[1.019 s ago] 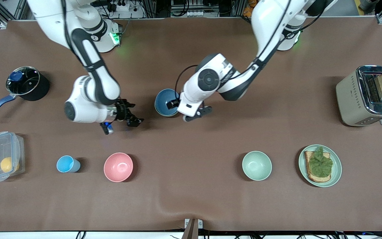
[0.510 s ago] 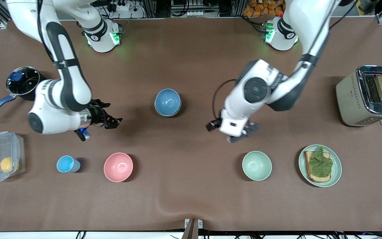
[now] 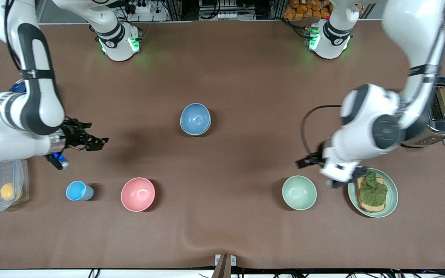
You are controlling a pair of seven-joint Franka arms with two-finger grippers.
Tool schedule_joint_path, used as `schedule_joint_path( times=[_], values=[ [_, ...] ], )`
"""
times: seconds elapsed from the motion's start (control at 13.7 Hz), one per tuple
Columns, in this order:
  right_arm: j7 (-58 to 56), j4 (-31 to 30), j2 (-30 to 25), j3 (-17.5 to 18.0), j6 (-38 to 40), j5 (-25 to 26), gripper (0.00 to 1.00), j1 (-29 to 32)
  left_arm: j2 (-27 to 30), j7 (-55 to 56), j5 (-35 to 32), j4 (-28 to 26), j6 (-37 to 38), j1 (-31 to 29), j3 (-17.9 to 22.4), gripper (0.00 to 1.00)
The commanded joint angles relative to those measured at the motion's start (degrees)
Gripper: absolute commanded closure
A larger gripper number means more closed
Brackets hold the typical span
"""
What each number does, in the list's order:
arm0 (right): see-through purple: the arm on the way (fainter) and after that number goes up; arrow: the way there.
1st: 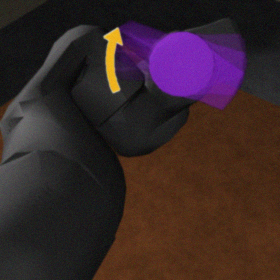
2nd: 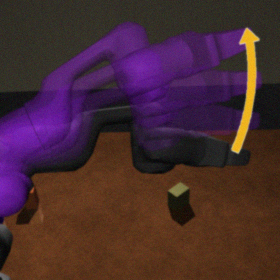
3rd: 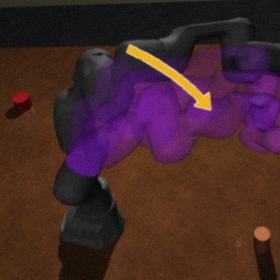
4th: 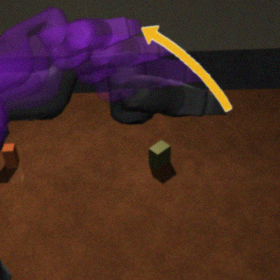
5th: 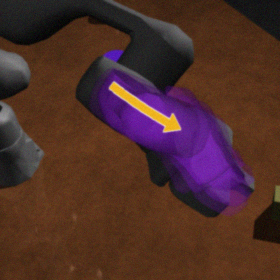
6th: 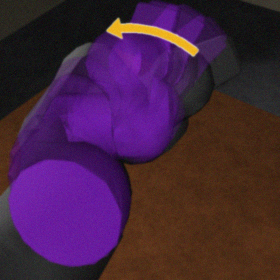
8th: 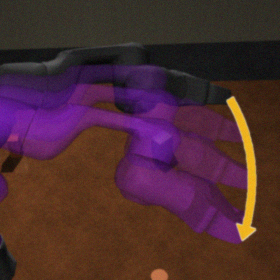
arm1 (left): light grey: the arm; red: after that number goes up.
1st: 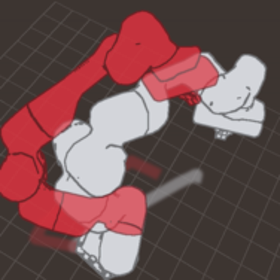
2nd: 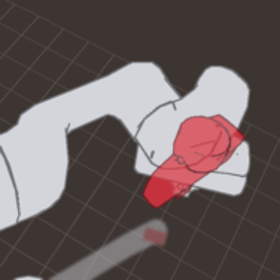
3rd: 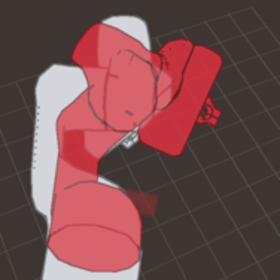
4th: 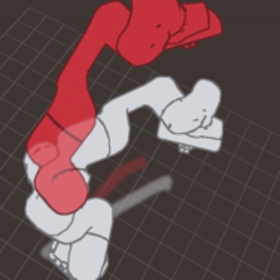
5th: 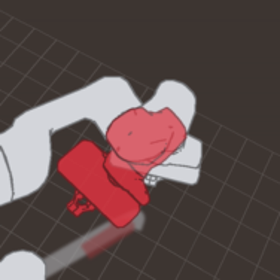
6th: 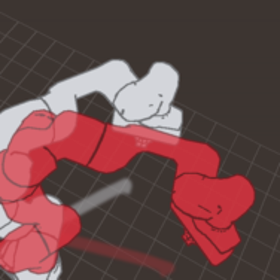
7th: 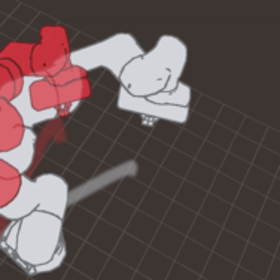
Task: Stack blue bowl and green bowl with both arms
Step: 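Open both grippers and lift them away from the stacked bowls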
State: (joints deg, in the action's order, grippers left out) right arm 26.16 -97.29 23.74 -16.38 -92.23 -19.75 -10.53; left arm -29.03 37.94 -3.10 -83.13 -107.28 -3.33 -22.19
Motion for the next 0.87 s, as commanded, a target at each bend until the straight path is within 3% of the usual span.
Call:
schedule_joint_path(
  times=[0.0,0.15,0.36,0.51,0.66,0.8],
  values=[
    [-5.5,5.3,-1.4,1.3,3.8,5.2,0.00,3.7,2.9,-7.3,-3.7,-1.4,4.7,-3.8,-0.7,0.00],
    [-11.3,8.6,-3.4,1.4,4.1,8.8,0.00,6.0,5.3,-9.4,-3.8,-3.6,6.8,-7.4,-1.3,0.00],
    [-24.3,13.2,-4.3,1.6,4.0,9.6,0.00,8.6,11.6,-9.6,-3.0,-10.4,5.9,-8.4,-0.8,0.00],
    [-27.2,14.0,-6.5,3.5,3.6,10.0,0.00,10.3,15.0,-13.1,-2.4,-13.1,5.8,-5.7,3.4,0.00],
    [-28.7,14.8,-7.8,6.5,3.5,11.7,0.00,13.0,19.0,-15.7,-0.3,-15.6,5.8,1.8,12.0,0.00],
    [-28.5,15.7,-9.4,10.2,3.6,12.0,0.00,16.1,24.4,-19.1,0.6,-19.5,6.4,3.8,14.5,0.00]
  ],
)
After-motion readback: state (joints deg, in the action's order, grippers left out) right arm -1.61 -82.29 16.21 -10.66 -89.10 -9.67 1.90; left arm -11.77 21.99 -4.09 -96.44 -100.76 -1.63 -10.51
